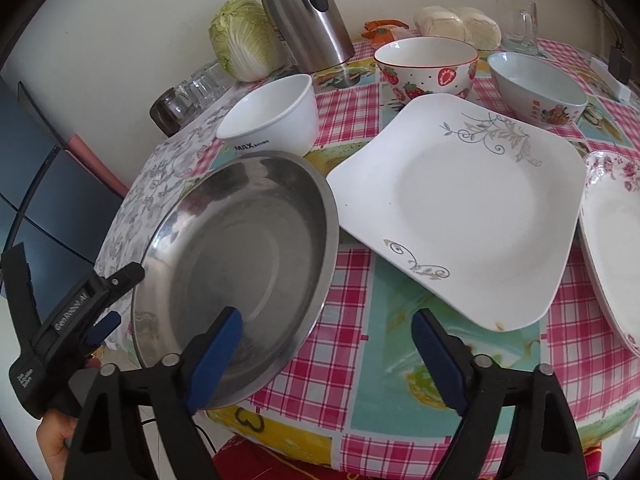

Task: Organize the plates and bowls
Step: 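Move the left gripper to the steel basin rim and close on it, then lift the steel basin with the left gripper and carry it toward the kettle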

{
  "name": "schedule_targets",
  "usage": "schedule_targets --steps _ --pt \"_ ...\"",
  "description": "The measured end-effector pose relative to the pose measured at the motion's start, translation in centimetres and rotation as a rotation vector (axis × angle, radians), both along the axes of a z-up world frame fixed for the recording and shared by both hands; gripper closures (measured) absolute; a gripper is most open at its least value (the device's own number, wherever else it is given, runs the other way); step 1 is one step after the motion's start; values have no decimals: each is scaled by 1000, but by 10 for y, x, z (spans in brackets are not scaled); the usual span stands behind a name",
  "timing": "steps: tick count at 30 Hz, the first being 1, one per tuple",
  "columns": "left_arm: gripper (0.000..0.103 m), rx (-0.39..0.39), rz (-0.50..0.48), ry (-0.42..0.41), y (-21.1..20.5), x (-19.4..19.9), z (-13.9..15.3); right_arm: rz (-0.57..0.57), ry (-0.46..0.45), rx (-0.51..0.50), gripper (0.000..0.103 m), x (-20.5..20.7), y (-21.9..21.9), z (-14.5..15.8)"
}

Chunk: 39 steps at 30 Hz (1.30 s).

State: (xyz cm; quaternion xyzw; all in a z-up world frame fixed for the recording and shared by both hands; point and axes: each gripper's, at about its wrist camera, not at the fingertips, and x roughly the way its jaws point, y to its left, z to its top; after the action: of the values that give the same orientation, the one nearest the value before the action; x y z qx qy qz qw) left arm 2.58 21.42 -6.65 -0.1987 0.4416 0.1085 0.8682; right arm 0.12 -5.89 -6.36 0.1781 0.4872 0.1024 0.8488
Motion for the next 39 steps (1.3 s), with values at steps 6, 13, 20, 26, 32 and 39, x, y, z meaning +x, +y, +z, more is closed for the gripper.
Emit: schedule_targets --steps 6,13,20,26,32,39 --pt "10 4 -20 22 4 10 -8 22 9 20 34 7 6 -3" --pt "47 -6 -65 46 0 21 -16 13 38 31 64 14 6 -13" --pt "76 20 -67 67 0 26 -22 13 33 31 80 20 5 -17" --pt "79 31 -79 66 3 30 -21 29 14 26 87 24 8 -19" --pt "82 56 -91 49 1 26 -16 38 3 24 88 23 8 -16" --pt "84 78 -84 25 2 17 -4 58 -47 34 87 18 7 -2"
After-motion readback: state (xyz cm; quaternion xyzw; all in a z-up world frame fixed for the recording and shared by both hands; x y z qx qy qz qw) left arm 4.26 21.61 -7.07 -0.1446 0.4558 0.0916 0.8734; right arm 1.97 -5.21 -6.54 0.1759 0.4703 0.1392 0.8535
